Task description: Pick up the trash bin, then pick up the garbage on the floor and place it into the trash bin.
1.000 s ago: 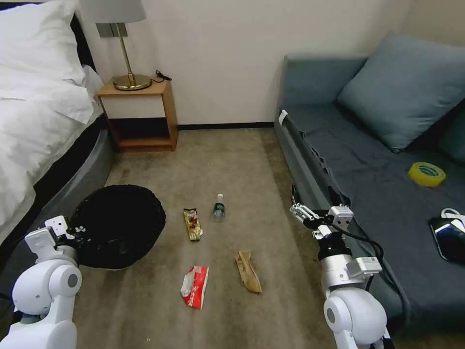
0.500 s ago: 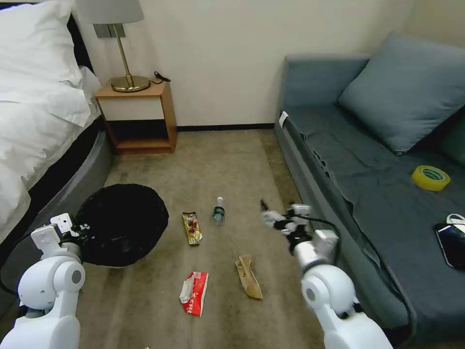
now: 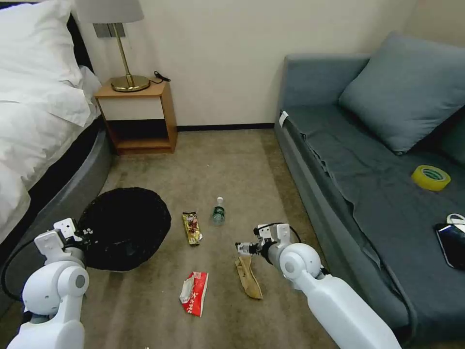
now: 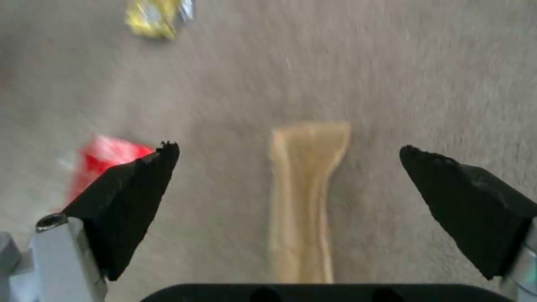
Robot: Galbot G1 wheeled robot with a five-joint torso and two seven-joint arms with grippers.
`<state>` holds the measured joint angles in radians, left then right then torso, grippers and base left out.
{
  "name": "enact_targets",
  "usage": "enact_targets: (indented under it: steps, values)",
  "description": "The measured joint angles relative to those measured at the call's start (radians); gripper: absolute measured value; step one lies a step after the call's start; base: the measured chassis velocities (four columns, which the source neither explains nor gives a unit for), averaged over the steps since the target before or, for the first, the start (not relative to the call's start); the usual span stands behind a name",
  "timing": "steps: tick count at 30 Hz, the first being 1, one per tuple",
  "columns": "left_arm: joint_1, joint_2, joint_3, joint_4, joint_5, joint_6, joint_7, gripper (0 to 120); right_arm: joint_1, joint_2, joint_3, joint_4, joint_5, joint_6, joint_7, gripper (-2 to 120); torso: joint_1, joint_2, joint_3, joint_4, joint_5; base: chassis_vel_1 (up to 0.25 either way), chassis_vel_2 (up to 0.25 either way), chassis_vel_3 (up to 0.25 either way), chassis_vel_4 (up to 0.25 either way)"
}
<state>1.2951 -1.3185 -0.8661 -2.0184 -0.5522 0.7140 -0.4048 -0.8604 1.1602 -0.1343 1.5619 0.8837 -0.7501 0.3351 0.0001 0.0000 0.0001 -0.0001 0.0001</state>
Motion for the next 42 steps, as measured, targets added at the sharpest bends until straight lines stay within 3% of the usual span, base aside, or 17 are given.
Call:
enact_targets:
  steps: [4,13,22,34,42]
  values:
    - [0.011,-0.005,-0.007,-0.002,0.005,-0.001,0.0,3,0.069,0.021,-0.107,-0.138,-0.031,0.003,-0.04,100,0.0,0.0,0.0,0.0,-0.0002,0.0,0.0,0.0,0.0]
    - [0.036,-0.017,-0.022,-0.026,0.008,-0.003,0.0,3,0.126,0.086,-0.183,-0.293,-0.138,0.033,-0.092,100,0.0,0.0,0.0,0.0002,-0.0001,0.0,0.0,0.0,0.0]
    - [0.052,-0.015,-0.037,-0.039,0.007,-0.005,-0.001,3,0.114,0.091,-0.201,-0.357,-0.219,0.073,-0.117,96,0.0,0.0,0.0,0.0001,-0.0001,0.0,0.0,0.0,0.0]
    - [0.043,-0.012,-0.032,-0.024,0.012,-0.012,0.0,3,0.071,0.087,-0.188,-0.37,-0.263,0.11,-0.141,52,0.0,0.0,0.0,0.0001,-0.0001,0.0,0.0,0.0,0.0]
    - [0.038,-0.01,-0.028,-0.018,0.014,-0.012,0.0,3,0.07,0.085,-0.187,-0.37,-0.268,0.119,-0.141,29,0.0,0.0,0.0,0.0001,-0.0001,0.0,0.0,0.0,0.0]
